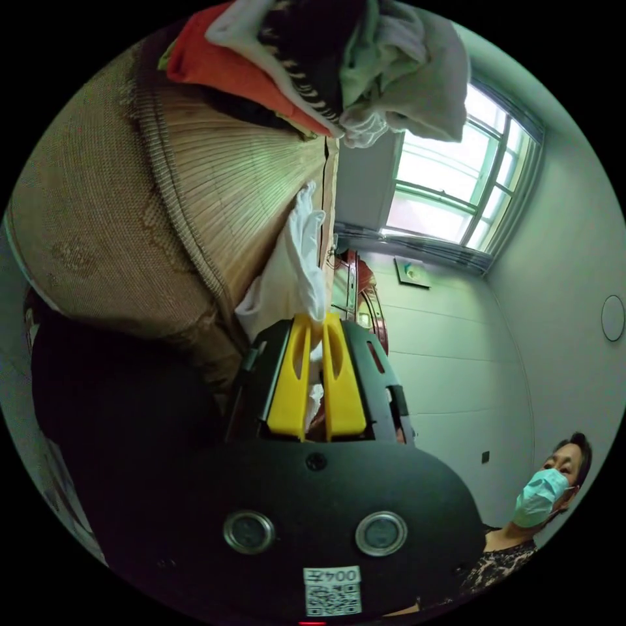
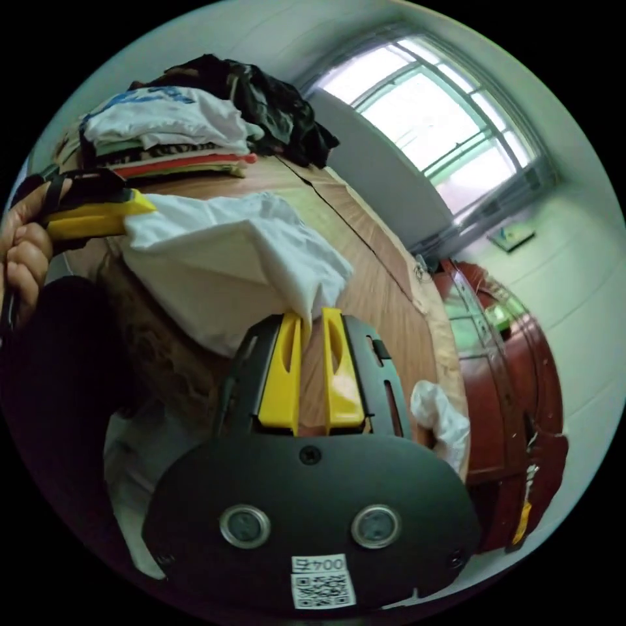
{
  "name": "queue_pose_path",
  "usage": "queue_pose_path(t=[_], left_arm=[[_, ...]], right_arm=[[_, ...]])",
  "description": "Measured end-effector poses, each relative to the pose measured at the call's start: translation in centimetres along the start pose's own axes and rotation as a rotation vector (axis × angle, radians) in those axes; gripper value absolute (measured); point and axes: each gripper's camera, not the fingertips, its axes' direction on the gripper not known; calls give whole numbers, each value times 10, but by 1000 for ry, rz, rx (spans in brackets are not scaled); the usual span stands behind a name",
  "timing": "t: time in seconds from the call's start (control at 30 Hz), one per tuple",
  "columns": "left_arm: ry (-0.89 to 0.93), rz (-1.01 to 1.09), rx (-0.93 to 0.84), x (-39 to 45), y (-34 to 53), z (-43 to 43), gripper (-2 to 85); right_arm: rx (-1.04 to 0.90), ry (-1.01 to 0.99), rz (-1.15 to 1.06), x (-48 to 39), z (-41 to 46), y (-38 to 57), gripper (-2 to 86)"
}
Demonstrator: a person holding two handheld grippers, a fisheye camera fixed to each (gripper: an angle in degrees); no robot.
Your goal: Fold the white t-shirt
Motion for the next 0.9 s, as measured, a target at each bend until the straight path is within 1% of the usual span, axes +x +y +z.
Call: queue_pose_path(t=[0.1,0.13,0.17,0.23,0.43,0.53,0.6,0.67,0.77,0.9], left_arm=[[-38,-25,-40,-8,6,8,40],[-40,-44,-48,-14,9,12,41],[-40,-53,-46,-16,11,14,41],[-39,-59,-42,-18,14,18,41],[-54,-54,-59,-17,20,33,43],[-55,-44,-56,-15,30,40,43],[-64,-17,-51,-10,40,45,43],[-73,4,-47,-8,46,50,45],[-85,19,-45,-8,55,64,52],[-162,80,-68,4,70,85,66]], right_arm=[[-135,-131,152,30,27,46,79],[-194,-212,203,37,41,61,90],[-204,-286,253,42,50,74,98],[-165,-325,298,50,48,84,104],[-120,-284,217,51,34,100,97],[-104,-340,274,66,26,113,84],[-67,-359,321,78,18,117,67],[-13,-398,317,89,13,112,66],[-7,-442,295,98,23,95,67],[-28,-525,319,110,45,83,67]])
